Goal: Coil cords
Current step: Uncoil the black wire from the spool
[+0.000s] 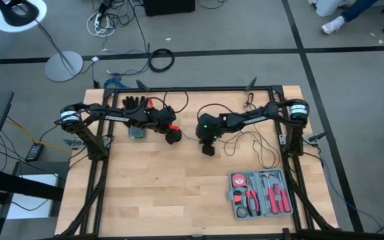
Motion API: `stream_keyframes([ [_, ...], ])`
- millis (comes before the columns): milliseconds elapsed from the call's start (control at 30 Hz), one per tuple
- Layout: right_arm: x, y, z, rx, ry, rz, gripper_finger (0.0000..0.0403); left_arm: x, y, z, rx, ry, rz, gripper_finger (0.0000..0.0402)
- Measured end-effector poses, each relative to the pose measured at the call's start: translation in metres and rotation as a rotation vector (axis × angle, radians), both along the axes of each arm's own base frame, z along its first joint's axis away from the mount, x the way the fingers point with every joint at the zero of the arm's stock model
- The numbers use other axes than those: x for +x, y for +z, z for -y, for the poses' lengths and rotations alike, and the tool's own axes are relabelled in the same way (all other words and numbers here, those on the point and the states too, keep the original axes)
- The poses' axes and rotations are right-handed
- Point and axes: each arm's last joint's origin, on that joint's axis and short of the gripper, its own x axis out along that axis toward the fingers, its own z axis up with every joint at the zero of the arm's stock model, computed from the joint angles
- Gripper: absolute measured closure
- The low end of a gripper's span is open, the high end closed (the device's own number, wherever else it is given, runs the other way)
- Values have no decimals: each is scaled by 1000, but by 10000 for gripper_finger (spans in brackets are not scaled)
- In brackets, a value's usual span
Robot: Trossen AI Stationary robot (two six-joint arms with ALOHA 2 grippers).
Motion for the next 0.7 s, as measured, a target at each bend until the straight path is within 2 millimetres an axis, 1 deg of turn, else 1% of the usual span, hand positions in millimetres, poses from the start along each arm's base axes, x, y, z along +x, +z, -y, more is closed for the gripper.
stream_keyframes([
  [133, -30, 13, -6, 47, 8, -238, 400, 0, 0, 0, -1, 0, -6, 138],
  [267, -68, 25, -13, 82, 3, -549, 401, -1, -1, 0, -3, 0, -11, 138],
  [367, -95, 39, -18, 66, -33, -773, 401, -1, 0, 0, -3, 0, -10, 138],
  [467, -116, 48, -20, 58, -88, -982, 402, 0, 0, 0, -4, -1, -5, 138],
  [533, -127, 54, -22, 60, -120, -1102, 402, -1, 0, 0, -2, 1, -11, 138],
  [600, -133, 57, -22, 58, -149, -1175, 402, -1, 0, 0, -2, 1, -8, 138],
  [633, -135, 59, -22, 53, -163, -1202, 402, -1, 0, 0, -4, 0, -7, 138],
  [700, -134, 58, -22, 33, -194, -1189, 401, -1, 0, 1, -4, 1, -12, 138],
])
